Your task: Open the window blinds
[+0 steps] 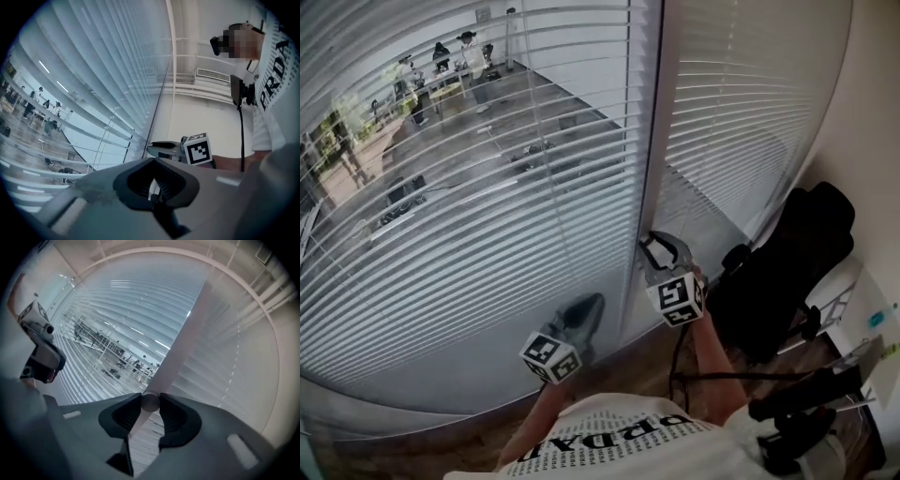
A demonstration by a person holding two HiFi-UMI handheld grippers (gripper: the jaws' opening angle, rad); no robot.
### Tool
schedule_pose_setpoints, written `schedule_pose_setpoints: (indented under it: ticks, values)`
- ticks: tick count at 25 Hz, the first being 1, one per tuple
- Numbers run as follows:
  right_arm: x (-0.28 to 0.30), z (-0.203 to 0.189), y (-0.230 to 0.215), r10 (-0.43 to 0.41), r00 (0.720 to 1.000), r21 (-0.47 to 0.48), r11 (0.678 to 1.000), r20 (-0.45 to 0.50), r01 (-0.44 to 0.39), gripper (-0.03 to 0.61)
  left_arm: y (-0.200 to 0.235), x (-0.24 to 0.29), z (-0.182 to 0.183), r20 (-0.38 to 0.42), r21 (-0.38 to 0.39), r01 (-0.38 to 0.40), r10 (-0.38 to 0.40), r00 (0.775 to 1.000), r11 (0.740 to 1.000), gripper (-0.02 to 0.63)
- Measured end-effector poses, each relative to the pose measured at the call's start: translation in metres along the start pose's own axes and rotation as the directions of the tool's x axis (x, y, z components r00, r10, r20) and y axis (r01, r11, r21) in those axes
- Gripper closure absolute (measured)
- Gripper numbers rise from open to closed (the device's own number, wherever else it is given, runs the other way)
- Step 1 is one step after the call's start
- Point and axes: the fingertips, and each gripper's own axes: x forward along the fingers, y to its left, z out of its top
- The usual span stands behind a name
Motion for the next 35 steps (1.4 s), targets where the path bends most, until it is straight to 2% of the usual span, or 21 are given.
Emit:
schedule_pose_setpoints:
  ticks: [12, 22, 31, 35]
  values:
    - [-0.001, 0.002, -0.004, -0.025, 0.999, 0.142, 0.990, 0.039, 0.020, 0.445, -0.003, 0.004, -0.002, -0.009, -0.007, 0.009, -0.009, 1.000, 1.000, 0.617]
    - [0.000, -0.007, -0.006, -0.025, 0.998, 0.387, 0.922, 0.057, 0.001, 0.449, -0.005, 0.008, -0.004, -0.013, -0.017, 0.020, -0.020, 1.000, 1.000, 0.617]
    - [0.001, -0.007, -0.005, -0.033, 0.998, 0.406, 0.914, 0.050, 0.010, 0.451, -0.009, 0.014, -0.008, -0.018, -0.041, 0.037, -0.038, 0.999, 0.998, 0.617]
    - [-0.004, -0.016, -0.004, -0.035, 0.999, 0.410, 0.912, 0.036, 0.018, 0.456, -0.015, 0.018, -0.021, -0.034, -0.067, 0.047, -0.049, 0.998, 0.997, 0.617]
